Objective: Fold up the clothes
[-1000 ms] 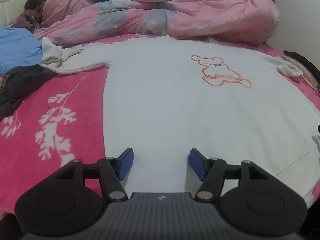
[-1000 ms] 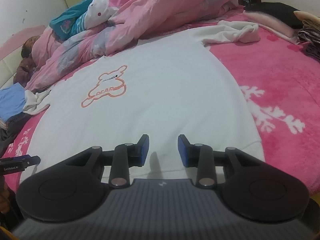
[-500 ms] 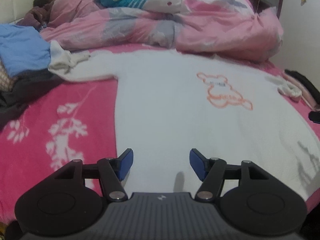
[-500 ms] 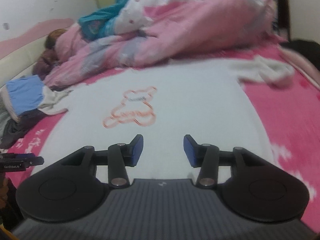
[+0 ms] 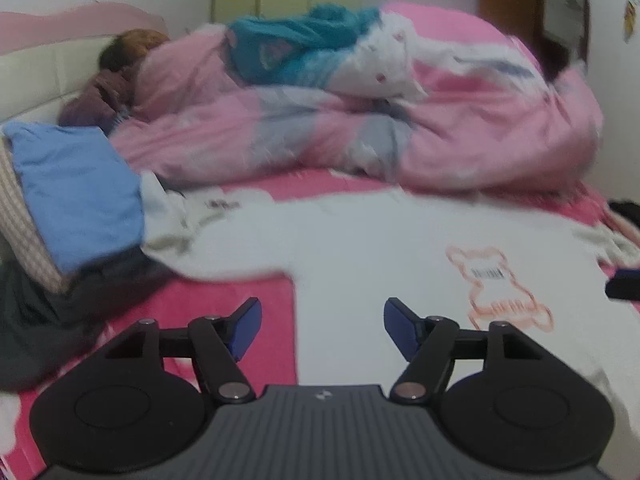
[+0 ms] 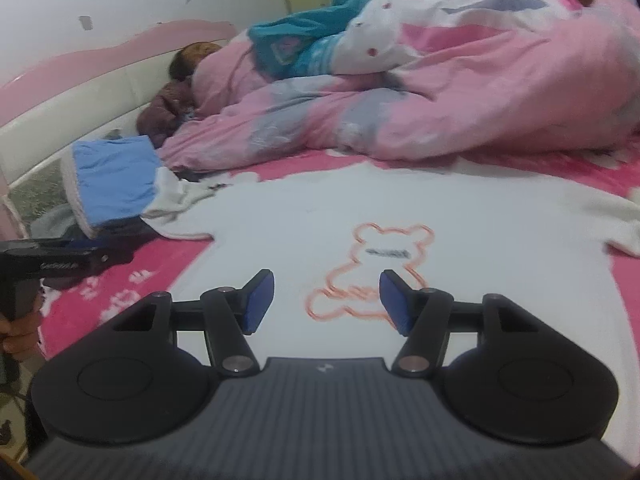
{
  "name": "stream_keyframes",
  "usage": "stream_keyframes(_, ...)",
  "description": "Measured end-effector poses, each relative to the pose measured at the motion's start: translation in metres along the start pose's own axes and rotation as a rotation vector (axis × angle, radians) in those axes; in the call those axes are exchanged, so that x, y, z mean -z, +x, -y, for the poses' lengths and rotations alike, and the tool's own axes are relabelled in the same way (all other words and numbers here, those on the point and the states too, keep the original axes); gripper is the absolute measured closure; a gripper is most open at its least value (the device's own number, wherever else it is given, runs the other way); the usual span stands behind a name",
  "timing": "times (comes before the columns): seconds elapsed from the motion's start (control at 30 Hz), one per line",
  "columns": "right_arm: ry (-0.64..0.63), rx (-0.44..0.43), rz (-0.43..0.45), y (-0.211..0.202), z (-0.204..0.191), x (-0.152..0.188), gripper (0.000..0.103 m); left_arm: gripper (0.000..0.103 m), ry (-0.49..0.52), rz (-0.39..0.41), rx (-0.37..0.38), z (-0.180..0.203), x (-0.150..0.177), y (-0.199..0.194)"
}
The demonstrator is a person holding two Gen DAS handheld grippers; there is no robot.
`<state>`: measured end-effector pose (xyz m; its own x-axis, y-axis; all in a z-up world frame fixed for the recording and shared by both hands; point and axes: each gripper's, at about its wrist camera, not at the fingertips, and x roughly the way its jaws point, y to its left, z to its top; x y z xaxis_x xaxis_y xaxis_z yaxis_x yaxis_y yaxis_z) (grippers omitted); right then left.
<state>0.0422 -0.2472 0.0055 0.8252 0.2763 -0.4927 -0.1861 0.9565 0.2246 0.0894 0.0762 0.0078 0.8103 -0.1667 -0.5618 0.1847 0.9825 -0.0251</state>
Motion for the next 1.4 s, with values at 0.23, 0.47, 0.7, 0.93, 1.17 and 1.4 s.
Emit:
stream_keyframes(0.23,-0.011,-0.049,0.000,0.035,-0.019,-0.033,0.043,0.030,-0.125,0.095,-0.071,-0.023,-0.027,0.024)
stream_keyframes(0.47,0.023,-0.084,-0.041,0.074,-0.025,-0.051,0.042,0.028,-0.222,0.159,-0.122,-0.035,-0.023,0.060)
stream_keyframes(0.7,0.078,-0.058,-0.094,0.106,-0.022,-0.040,0.042,0.028,-0.314,0.112,-0.166,-0.057,-0.017,0.098)
stream_keyframes(0.93,0.181,0.026,-0.131,0.100,0.016,-0.018,0.042,0.028,-0.311,0.100,-0.082,-0.049,-0.014,0.107)
stream_keyframes(1.17,0.330,0.181,-0.084,0.048,0.099,-0.007,0.042,0.028,-0.227,0.027,0.009,-0.016,-0.021,0.121)
stream_keyframes(1.4,0.412,0.394,0.022,-0.001,0.200,-0.007,0.042,0.028,-0.132,-0.006,0.037,0.019,-0.043,0.125)
